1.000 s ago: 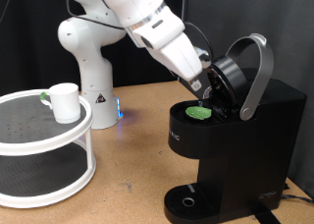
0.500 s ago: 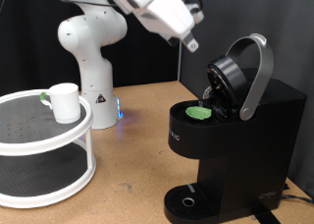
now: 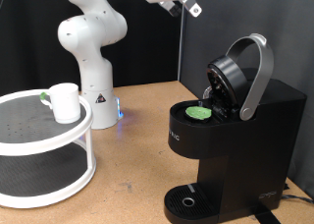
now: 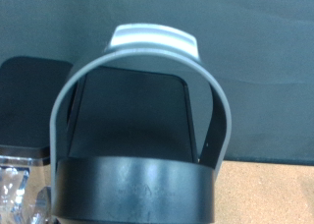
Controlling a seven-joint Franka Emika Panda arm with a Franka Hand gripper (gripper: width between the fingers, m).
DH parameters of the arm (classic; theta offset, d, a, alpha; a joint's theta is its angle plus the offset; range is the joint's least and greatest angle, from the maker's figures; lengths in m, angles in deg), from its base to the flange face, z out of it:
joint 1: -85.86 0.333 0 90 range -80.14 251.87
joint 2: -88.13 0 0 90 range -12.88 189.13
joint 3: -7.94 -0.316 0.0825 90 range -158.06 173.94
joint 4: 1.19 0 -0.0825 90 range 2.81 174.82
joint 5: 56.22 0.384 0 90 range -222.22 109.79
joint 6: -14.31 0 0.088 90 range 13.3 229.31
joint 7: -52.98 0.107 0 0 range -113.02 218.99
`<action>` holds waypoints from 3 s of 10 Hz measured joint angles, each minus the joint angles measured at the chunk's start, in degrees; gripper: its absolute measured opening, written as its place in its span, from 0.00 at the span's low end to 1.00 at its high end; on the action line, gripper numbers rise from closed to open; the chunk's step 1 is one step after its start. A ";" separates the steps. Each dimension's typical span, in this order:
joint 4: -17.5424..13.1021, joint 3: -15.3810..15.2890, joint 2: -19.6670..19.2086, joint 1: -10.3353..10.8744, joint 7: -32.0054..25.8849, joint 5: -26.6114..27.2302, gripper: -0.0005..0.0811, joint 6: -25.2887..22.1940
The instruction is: Make a cup of coffee with the keurig machine
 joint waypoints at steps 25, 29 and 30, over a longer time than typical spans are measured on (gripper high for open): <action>-8.65 -9.24 -10.22 7.56 8.11 11.70 0.99 3.41; -9.07 -11.47 -12.26 7.84 8.11 11.86 0.99 6.95; -9.25 -11.95 -12.86 7.86 8.11 11.86 0.99 7.53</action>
